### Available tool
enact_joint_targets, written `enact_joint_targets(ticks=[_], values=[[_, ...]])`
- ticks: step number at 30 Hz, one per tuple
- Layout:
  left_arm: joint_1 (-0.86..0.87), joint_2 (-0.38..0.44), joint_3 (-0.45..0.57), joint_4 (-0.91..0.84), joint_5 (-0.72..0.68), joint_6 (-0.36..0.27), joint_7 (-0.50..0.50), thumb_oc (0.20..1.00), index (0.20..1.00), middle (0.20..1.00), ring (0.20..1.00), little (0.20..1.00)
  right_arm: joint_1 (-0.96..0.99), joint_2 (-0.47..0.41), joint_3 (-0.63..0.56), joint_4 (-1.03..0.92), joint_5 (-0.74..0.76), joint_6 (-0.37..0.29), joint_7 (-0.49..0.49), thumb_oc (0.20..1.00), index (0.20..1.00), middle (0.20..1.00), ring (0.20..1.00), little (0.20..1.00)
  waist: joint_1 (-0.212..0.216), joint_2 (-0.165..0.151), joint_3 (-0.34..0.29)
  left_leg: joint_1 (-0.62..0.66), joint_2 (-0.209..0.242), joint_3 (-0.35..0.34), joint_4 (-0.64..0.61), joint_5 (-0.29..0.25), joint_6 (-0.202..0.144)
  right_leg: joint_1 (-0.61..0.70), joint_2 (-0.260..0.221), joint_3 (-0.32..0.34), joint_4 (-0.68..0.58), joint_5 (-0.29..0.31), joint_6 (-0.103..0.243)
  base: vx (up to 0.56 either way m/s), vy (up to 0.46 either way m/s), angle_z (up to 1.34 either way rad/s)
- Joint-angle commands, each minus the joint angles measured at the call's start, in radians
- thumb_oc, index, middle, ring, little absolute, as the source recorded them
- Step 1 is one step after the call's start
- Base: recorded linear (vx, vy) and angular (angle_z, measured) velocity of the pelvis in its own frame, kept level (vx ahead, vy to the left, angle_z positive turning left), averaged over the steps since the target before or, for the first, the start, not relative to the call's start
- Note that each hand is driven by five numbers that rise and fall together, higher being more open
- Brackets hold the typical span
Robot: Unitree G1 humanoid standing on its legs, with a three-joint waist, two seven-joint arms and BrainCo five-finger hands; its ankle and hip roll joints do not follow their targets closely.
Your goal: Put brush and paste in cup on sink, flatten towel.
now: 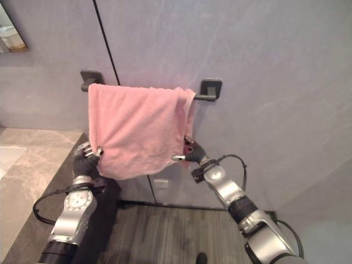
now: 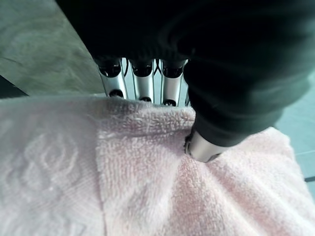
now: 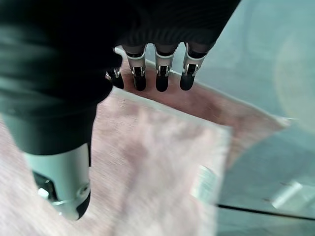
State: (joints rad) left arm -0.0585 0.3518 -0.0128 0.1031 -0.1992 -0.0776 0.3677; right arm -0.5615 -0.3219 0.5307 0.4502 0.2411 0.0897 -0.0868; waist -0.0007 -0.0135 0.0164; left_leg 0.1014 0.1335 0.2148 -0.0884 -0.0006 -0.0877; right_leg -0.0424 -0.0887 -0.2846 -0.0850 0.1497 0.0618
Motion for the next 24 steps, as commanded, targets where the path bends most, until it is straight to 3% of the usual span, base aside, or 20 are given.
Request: enact_joint_targets(ticks=[1, 6, 7, 8, 9, 10, 24], values=[[-0.011, 0.105, 0.002, -0.01, -0.034, -0.039, 0.002, 0.2, 0.2, 0.2, 0.2, 0.2, -0.13, 0.046, -0.038, 0.043, 0.022, -0.061, -0.031, 1.0, 1.0, 1.0, 1.0, 1.0, 0.024, -0.068, 0.009, 0.002, -0.026, -0.043, 0.001, -0.021, 0.015, 0.057, -0.094, 0.066, -0.002, -0.043, 0.1, 0.0, 0.0, 0.0], [-0.01, 0.102, -0.002, -0.006, -0.036, -0.04, 0.004, 0.2, 0.2, 0.2, 0.2, 0.2, -0.135, 0.048, -0.056, 0.021, 0.04, -0.076, -0.053, 1.0, 1.0, 1.0, 1.0, 1.0, 0.027, -0.069, 0.009, 0.003, -0.025, -0.046, 0.001, -0.022, 0.015, 0.061, -0.094, 0.064, -0.002, -0.045, 0.1, 0.01, 0.001, 0.02], [-0.01, 0.102, -0.002, -0.006, -0.035, -0.04, 0.004, 0.2, 0.2, 0.2, 0.2, 0.2, -0.134, 0.049, -0.061, 0.014, 0.047, -0.081, -0.057, 0.799, 0.799, 0.799, 0.799, 0.799, 0.027, -0.069, 0.009, 0.003, -0.025, -0.047, 0.001, -0.023, 0.015, 0.061, -0.094, 0.064, -0.002, -0.045, 0.1, 0.0, 0.0, 0.0], [-0.011, 0.1, -0.004, -0.005, -0.034, -0.039, 0.005, 0.2, 0.2, 0.2, 0.2, 0.2, -0.129, 0.052, -0.068, 0.004, 0.055, -0.084, -0.059, 0.498, 0.498, 0.498, 0.498, 0.498, 0.028, -0.069, 0.008, 0.004, -0.026, -0.048, 0.001, -0.024, 0.016, 0.063, -0.093, 0.064, -0.002, -0.045, 0.1, 0.0, 0.0, 0.0], [-0.011, 0.099, -0.005, -0.004, -0.034, -0.039, 0.007, 0.2, 0.2, 0.2, 0.2, 0.2, -0.127, 0.053, -0.072, 0.0, 0.057, -0.087, -0.062, 0.313, 0.313, 0.313, 0.313, 0.313, 0.027, -0.069, 0.009, 0.005, -0.026, -0.048, 0.001, -0.024, 0.016, 0.064, -0.093, 0.065, -0.002, -0.046, 0.1, 0.0, 0.0, 0.0], [-0.012, 0.098, -0.006, -0.003, -0.035, -0.038, 0.006, 0.2, 0.2, 0.2, 0.2, 0.2, -0.124, 0.054, -0.073, -0.006, 0.059, -0.088, -0.061, 0.2, 0.2, 0.2, 0.2, 0.2, 0.027, -0.07, 0.008, 0.006, -0.026, -0.048, 0.001, -0.025, 0.016, 0.064, -0.093, 0.065, -0.002, -0.046, 0.1, 0.0, 0.0, 0.0], [-0.016, 0.1, 0.017, -0.023, -0.016, -0.034, 0.018, 0.2, 0.2, 0.2, 0.2, 0.2, -0.051, 0.034, -0.114, -0.137, 0.055, -0.107, -0.078, 0.2, 0.2, 0.2, 0.2, 0.2, 0.012, -0.059, 0.002, 0.025, -0.026, -0.043, 0.001, -0.037, 0.019, 0.079, -0.093, 0.068, -0.002, -0.058, 0.099, 0.0, 0.0, 0.0]])
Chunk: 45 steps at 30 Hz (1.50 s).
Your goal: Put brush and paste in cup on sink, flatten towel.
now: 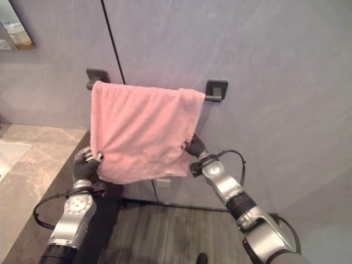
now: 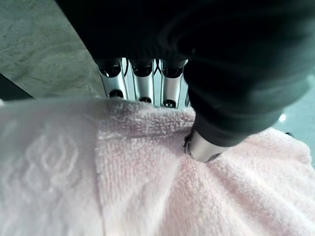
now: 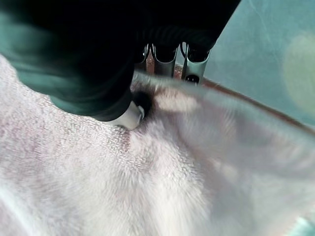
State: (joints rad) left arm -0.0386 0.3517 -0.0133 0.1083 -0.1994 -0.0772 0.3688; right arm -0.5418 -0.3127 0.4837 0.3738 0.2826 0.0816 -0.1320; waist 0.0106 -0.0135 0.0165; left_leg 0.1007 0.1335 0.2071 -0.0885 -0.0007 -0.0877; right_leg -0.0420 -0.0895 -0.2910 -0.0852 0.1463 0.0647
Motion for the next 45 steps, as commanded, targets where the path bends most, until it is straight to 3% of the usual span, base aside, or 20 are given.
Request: enact_joint_targets(ticks=[1, 11, 21, 35, 45], values=[[-0.036, 0.1, 0.018, -0.029, -0.016, -0.034, 0.017, 0.2, 0.2, 0.2, 0.2, 0.2, -0.07, 0.024, -0.067, -0.061, 0.014, -0.099, -0.033, 0.2, 0.2, 0.2, 0.2, 0.2, 0.0, -0.059, 0.002, 0.026, -0.026, -0.035, 0.001, -0.037, 0.019, 0.079, -0.092, 0.074, -0.002, -0.055, 0.096, 0.0, 0.0, 0.0], [-0.103, 0.137, 0.093, -0.2, 0.0, -0.083, 0.051, 0.2, 0.2, 0.2, 0.2, 0.2, -0.099, -0.005, -0.127, -0.249, 0.052, -0.16, -0.04, 0.2, 0.2, 0.2, 0.2, 0.2, -0.01, -0.051, -0.009, 0.039, -0.022, -0.029, 0.001, -0.043, 0.018, 0.088, -0.088, 0.081, -0.002, -0.064, 0.095, 0.0, 0.0, 0.0], [-0.128, 0.134, 0.105, -0.322, -0.002, -0.125, 0.052, 0.2, 0.2, 0.2, 0.2, 0.2, -0.09, -0.001, -0.133, -0.325, 0.077, -0.189, -0.026, 0.2, 0.2, 0.2, 0.2, 0.2, -0.015, -0.048, -0.009, 0.039, -0.021, -0.031, 0.001, -0.041, 0.016, 0.088, -0.087, 0.081, -0.002, -0.065, 0.092, 0.0, 0.0, 0.0], [-0.018, 0.099, 0.048, -0.118, -0.034, -0.063, -0.017, 0.2, 0.2, 0.2, 0.2, 0.2, -0.065, -0.001, -0.11, -0.21, 0.026, -0.139, -0.024, 0.2, 0.2, 0.2, 0.2, 0.2, -0.008, -0.036, 0.0, 0.023, -0.019, -0.041, 0.001, -0.024, 0.011, 0.082, -0.085, 0.073, -0.002, -0.058, 0.086, -0.02, -0.007, 0.0], [-0.019, 0.098, 0.04, -0.072, -0.032, -0.057, -0.013, 0.2, 0.2, 0.2, 0.2, 0.2, -0.066, 0.023, -0.083, -0.13, -0.004, -0.125, -0.023, 0.2, 0.2, 0.2, 0.2, 0.2, -0.003, -0.035, 0.006, 0.015, -0.02, -0.048, 0.001, -0.02, 0.01, 0.083, -0.087, 0.064, -0.002, -0.055, 0.086, -0.01, -0.001, 0.0]])
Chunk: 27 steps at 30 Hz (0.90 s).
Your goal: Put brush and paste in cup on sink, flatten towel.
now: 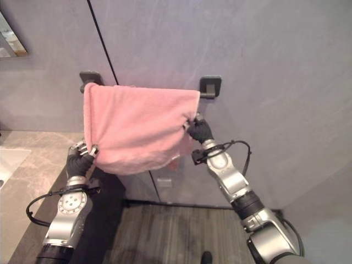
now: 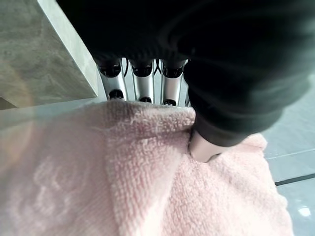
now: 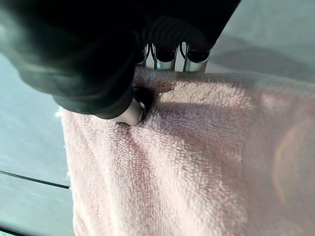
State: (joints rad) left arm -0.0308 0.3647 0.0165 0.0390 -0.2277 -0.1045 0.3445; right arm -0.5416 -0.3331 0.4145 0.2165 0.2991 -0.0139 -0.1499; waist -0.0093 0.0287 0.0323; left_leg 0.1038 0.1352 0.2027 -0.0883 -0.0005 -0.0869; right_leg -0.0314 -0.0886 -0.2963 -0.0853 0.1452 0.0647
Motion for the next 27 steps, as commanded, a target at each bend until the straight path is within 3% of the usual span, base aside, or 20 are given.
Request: enact_joint_targets(ticks=[1, 22, 23, 24, 27], values=[[-0.026, 0.086, 0.008, 0.002, 0.002, -0.027, 0.012, 0.2, 0.2, 0.2, 0.2, 0.2, -0.066, 0.048, -0.007, 0.041, -0.027, -0.026, -0.006, 0.2, 0.2, 0.2, 0.2, 0.2, 0.018, -0.076, -0.009, 0.013, -0.022, -0.044, 0.001, -0.021, 0.009, 0.073, -0.088, 0.068, -0.002, -0.054, 0.086, 0.0, 0.0, 0.0], [-0.022, 0.09, -0.03, 0.131, 0.043, 0.002, 0.01, 0.2, 0.2, 0.2, 0.2, 0.2, -0.044, 0.094, 0.062, 0.154, -0.058, -0.008, 0.023, 0.2, 0.2, 0.2, 0.2, 0.2, 0.019, -0.069, -0.013, 0.016, -0.029, -0.049, 0.001, -0.025, 0.013, 0.078, -0.091, 0.068, -0.002, -0.058, 0.088, 0.0, 0.0, 0.0], [-0.021, 0.09, -0.03, 0.134, 0.045, 0.002, 0.011, 0.2, 0.2, 0.2, 0.2, 0.2, -0.043, 0.096, 0.062, 0.156, -0.056, -0.009, 0.021, 0.881, 0.881, 0.881, 0.881, 0.881, 0.019, -0.069, -0.013, 0.017, -0.029, -0.049, 0.001, -0.025, 0.013, 0.079, -0.091, 0.068, -0.002, -0.058, 0.088, 0.0, 0.0, 0.0], [-0.019, 0.086, -0.026, 0.144, 0.058, 0.012, 0.029, 1.0, 1.0, 1.0, 1.0, 1.0, -0.04, 0.097, 0.059, 0.162, -0.067, -0.009, 0.007, 1.0, 1.0, 1.0, 1.0, 1.0, 0.019, -0.069, -0.012, 0.018, -0.029, -0.049, 0.001, -0.025, 0.013, 0.081, -0.091, 0.067, -0.002, -0.059, 0.088, 0.0, 0.0, 0.0], [-0.02, 0.084, -0.023, 0.155, 0.082, 0.02, 0.044, 1.0, 1.0, 1.0, 1.0, 1.0, -0.033, 0.099, 0.052, 0.171, -0.068, -0.008, -0.005, 1.0, 1.0, 1.0, 1.0, 1.0, 0.018, -0.069, -0.012, 0.018, -0.03, -0.05, 0.001, -0.026, 0.013, 0.082, -0.092, 0.067, -0.002, -0.059, 0.088, 0.0, 0.0, 0.0]])
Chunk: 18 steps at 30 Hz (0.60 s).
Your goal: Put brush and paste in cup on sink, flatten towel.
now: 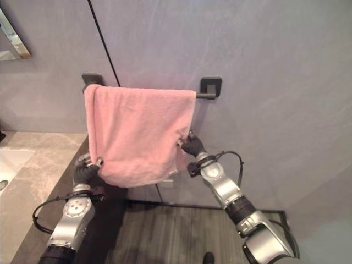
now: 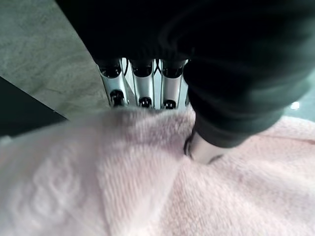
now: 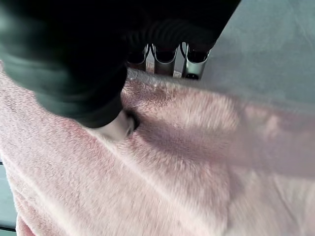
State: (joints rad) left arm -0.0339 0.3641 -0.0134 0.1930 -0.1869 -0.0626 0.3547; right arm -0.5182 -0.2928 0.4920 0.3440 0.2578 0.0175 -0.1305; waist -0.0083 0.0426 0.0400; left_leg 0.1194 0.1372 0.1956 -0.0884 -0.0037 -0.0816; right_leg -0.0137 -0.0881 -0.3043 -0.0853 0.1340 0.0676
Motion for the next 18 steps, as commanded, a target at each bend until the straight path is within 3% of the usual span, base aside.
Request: enact_joint_targets(ticks=[1, 14, 18], values=[[-0.015, 0.085, 0.008, 0.006, 0.046, -0.022, 0.035, 1.0, 1.0, 1.0, 1.0, 1.0, -0.053, 0.056, -0.026, 0.044, -0.029, -0.04, -0.024, 1.0, 1.0, 1.0, 1.0, 1.0, 0.017, -0.083, -0.02, 0.003, -0.033, -0.043, 0.001, -0.023, 0.007, 0.065, -0.092, 0.074, -0.002, -0.048, 0.085, 0.0, 0.0, 0.0], [0.059, 0.058, -0.002, 0.217, 0.069, -0.02, -0.04, 1.0, 1.0, 1.0, 1.0, 1.0, 0.203, -0.046, -0.138, 0.135, -0.054, -0.064, 0.012, 1.0, 1.0, 1.0, 1.0, 1.0, -0.015, -0.079, -0.007, -0.013, -0.025, -0.039, 0.001, -0.008, 0.0, 0.044, -0.087, 0.078, -0.002, -0.041, 0.088, -0.01, -0.002, -0.01], [0.064, 0.025, -0.027, 0.347, 0.042, -0.028, -0.085, 1.0, 1.0, 1.0, 1.0, 1.0, 0.284, -0.066, -0.18, 0.246, -0.065, -0.078, 0.016, 1.0, 1.0, 1.0, 1.0, 1.0, -0.028, -0.076, 0.005, -0.055, -0.022, -0.049, 0.001, 0.012, -0.008, 0.01, -0.086, 0.079, -0.002, -0.03, 0.09, -0.1, -0.013, 0.0]])
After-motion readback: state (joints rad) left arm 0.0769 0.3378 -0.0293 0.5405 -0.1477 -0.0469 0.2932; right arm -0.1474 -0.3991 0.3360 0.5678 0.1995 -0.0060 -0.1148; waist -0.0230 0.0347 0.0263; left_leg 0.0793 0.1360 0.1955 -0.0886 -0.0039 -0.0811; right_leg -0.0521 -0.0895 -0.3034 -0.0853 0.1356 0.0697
